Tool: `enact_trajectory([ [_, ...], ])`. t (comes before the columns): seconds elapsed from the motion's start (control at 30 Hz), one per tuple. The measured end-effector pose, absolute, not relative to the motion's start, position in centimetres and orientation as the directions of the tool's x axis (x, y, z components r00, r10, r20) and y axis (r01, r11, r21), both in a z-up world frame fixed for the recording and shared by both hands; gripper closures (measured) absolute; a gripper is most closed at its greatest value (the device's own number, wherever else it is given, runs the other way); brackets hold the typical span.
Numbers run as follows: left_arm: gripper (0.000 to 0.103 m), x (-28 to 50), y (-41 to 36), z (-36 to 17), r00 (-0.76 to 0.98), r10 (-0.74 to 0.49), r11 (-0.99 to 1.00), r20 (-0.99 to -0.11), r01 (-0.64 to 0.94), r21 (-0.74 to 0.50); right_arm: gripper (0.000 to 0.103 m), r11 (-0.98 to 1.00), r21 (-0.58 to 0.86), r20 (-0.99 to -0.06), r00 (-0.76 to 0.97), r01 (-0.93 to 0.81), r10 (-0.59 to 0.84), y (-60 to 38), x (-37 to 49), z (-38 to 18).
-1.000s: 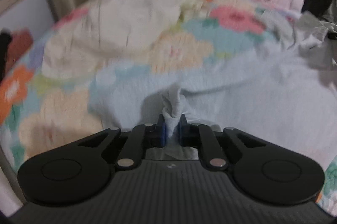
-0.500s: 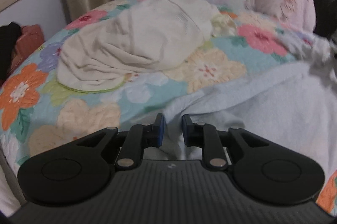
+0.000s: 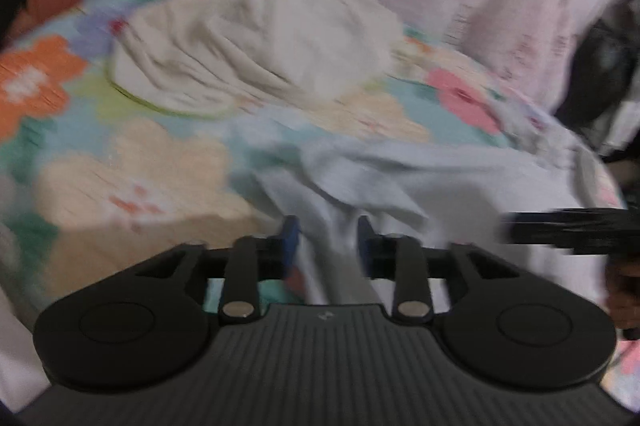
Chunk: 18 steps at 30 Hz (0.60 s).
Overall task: Fold clothes
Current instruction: 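Release the t-shirt and move both tools over the folded shirt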
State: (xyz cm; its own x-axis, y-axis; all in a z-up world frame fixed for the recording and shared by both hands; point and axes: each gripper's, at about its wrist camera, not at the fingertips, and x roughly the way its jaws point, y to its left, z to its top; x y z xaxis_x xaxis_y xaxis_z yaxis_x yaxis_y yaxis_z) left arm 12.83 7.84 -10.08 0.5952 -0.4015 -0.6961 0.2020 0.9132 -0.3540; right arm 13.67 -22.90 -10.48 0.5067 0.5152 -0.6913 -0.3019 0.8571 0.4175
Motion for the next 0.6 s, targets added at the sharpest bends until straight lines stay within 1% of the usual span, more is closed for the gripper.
enact_trajectory([
  [0.1, 0.059, 12.3, 7.8, -12.1, 0.554, -0.386, 0.914, -0.737, 0.123, -0.387, 0.049, 0.796, 0.495, -0.663, 0.441, -0.349, 0.605, -19.4, 15.0, -11.4],
  [0.17, 0.059, 12.5, 8.2, -12.6, 0.55, -0.396, 0.905, -0.736, 0.097, -0.415, 0.039, 0.762, 0.529, -0.658, 0.387, -0.374, 0.646, -16.9, 16.0, -11.7],
  [0.2, 0.059, 12.6, 8.4, -12.7, 0.553, -0.401, 0.9, -0.73, 0.087, -0.428, 0.039, 0.757, 0.533, -0.665, 0.366, -0.378, 0.651, -15.6, 16.8, -11.9],
  [0.3, 0.059, 12.6, 8.9, -12.8, 0.567, -0.42, 0.882, -0.708, 0.072, -0.466, 0.039, 0.755, 0.554, -0.68, 0.332, -0.352, 0.654, -12.7, 19.3, -12.5],
  [0.33, 0.059, 12.8, 8.9, -12.8, 0.568, -0.419, 0.883, -0.708, 0.074, -0.464, 0.041, 0.75, 0.567, -0.679, 0.321, -0.341, 0.66, -11.9, 20.2, -12.6],
  [0.37, 0.059, 13.0, 9.0, -12.8, 0.573, -0.413, 0.885, -0.708, 0.07, -0.459, 0.046, 0.721, 0.613, -0.648, 0.317, -0.322, 0.692, -11.6, 21.0, -12.2],
  [0.4, 0.059, 13.1, 9.3, -12.7, 0.581, -0.404, 0.887, -0.707, 0.058, -0.459, 0.047, 0.704, 0.642, -0.621, 0.333, -0.304, 0.71, -11.2, 21.8, -11.7],
  [0.5, 0.059, 13.2, 10.3, -12.6, 0.591, -0.413, 0.87, -0.693, 0.03, -0.493, 0.047, 0.671, 0.661, -0.56, 0.375, -0.336, 0.739, -11.0, 22.1, -9.7],
  [0.6, 0.059, 12.6, 11.3, -12.2, 0.582, -0.463, 0.834, -0.668, 0.03, -0.552, 0.047, 0.668, 0.667, -0.531, 0.419, -0.329, 0.737, -12.7, 19.9, -8.5],
])
